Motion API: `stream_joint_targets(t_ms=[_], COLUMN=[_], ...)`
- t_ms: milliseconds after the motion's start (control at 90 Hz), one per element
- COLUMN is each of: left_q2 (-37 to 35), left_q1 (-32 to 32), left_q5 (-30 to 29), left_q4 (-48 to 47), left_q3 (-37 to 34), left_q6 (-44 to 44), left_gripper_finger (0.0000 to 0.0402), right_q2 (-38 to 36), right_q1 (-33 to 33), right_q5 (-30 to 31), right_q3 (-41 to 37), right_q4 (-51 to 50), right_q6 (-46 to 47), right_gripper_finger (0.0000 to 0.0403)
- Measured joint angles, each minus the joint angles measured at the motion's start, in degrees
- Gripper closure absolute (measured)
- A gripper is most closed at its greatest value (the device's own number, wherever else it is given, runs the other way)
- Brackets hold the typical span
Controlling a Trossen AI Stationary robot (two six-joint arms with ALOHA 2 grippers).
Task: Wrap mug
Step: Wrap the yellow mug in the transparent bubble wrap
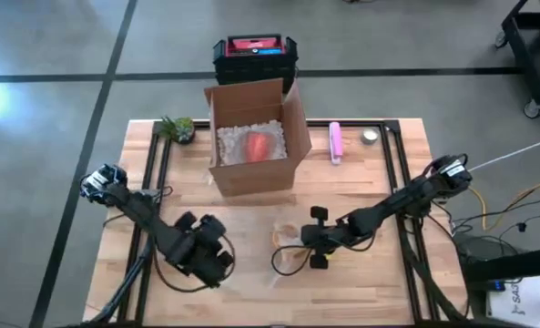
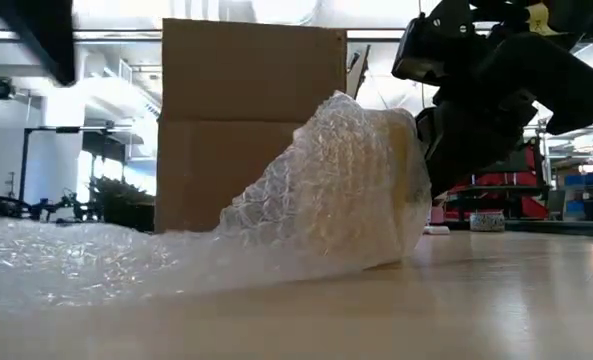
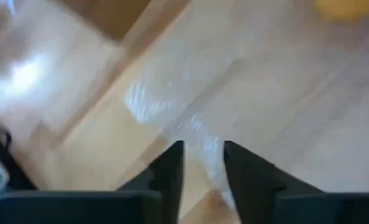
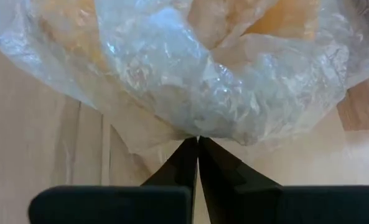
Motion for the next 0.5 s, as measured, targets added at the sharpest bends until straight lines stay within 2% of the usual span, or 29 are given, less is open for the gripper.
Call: stream_joint_targets(t_ms=[122, 256, 378, 500], left_q2=[-2.47, -5.84, -7.75, -7.85], left_q1=[-0.05, -0.08, -0.13, -0.64], left_q5=[2.33, 4.24, 8.34, 10.2], left_q4=[6.74, 23.59, 39.62, 50.38], left_q3=[-8.9, -19.67, -28.9, -35.99], left_q6=[-3.59, -4.05, -4.9, -7.73], left_gripper_finger=[0.0194, 0.0135, 0.0106, 0.0098], right_q2=[0.0, 0.0, 0.0, 0.02], right_q1=[0.0, 0.0, 0.0, 0.0], right_q5=[0.0, 0.0, 0.0, 0.0], right_q3=[0.0, 0.0, 0.0, 0.0], right_q4=[0.0, -0.02, -0.02, 0.0], right_q6=[0.0, 0.0, 0.0, -0.04], right_gripper_finger=[0.0403, 0.0403, 0.0403, 0.0403])
